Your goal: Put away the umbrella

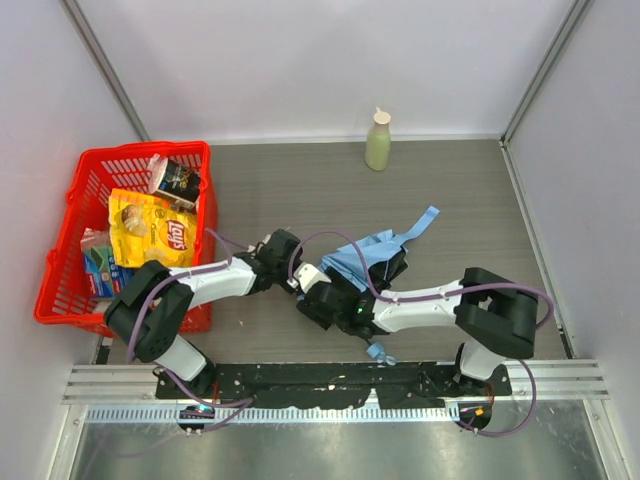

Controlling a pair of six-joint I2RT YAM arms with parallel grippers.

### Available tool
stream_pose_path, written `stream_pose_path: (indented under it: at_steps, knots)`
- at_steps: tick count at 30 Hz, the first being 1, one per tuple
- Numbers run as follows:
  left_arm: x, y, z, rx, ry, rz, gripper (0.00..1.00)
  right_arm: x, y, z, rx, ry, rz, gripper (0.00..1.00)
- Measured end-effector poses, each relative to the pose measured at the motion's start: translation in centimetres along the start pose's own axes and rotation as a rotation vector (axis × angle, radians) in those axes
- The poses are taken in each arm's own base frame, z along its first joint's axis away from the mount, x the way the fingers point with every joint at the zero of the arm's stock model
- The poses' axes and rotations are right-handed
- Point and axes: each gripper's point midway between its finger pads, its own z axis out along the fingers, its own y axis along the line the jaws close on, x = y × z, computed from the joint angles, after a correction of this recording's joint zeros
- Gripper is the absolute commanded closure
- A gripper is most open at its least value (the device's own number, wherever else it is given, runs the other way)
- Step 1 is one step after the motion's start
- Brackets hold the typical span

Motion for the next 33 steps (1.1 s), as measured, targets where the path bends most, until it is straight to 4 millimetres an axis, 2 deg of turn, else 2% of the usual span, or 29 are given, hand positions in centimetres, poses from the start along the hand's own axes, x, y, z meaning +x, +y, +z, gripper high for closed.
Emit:
stream_pose_path:
  at_steps: [1,3,6,10,11,16,17,21,23,24,25,27,33]
  knots:
    - [0.0,0.1,-0.1,-0.008,0.001,-0.005,1.0,0.3,0.0,0.6,0.02,0.009,-0.012,0.25]
    - [0.0,0.2,-0.2,-0.022,0.002,-0.011,1.0,-0.4,-0.3,1.2,0.059,-0.003,-0.02,0.35]
    - [0.0,0.3,-0.2,-0.033,0.005,-0.019,1.0,-0.4,-0.9,1.8,0.124,-0.01,-0.021,0.72]
    - [-0.2,0.2,-0.3,-0.033,0.0,-0.029,1.0,-0.2,-1.0,2.2,0.145,-0.013,-0.005,0.97]
    - [-0.2,0.2,-0.3,-0.034,-0.002,-0.03,1.0,-0.2,-1.0,2.3,0.148,-0.017,0.003,0.99]
    - [-0.9,0.3,-0.4,-0.039,-0.032,-0.031,1.0,-0.5,-1.0,3.0,0.109,-0.053,0.049,0.99]
    - [-1.0,0.3,-0.4,-0.042,-0.04,-0.03,0.95,-0.6,-0.9,3.1,0.083,-0.068,0.071,0.99]
    - [-1.7,0.3,-0.6,-0.042,-0.075,-0.021,0.46,-1.2,-0.9,3.5,-0.049,-0.133,0.189,0.99]
    - [-1.9,0.3,-0.9,-0.036,-0.085,-0.002,0.32,-1.5,-1.1,3.6,-0.139,-0.167,0.271,0.99]
    - [-1.9,0.4,-1.1,-0.03,-0.087,0.005,0.1,-1.5,-1.1,3.6,-0.182,-0.18,0.312,0.99]
    - [-1.9,0.4,-1.3,-0.018,-0.09,0.009,0.01,-1.6,-1.2,3.5,-0.223,-0.191,0.348,0.99]
    - [-1.8,0.9,-1.7,0.001,-0.091,0.029,0.01,-1.7,-1.2,3.5,-0.29,-0.209,0.41,0.99]
    - [-1.3,0.6,-3.3,0.069,-0.072,0.083,0.0,-2.0,-1.3,3.2,-0.477,-0.223,0.552,0.99]
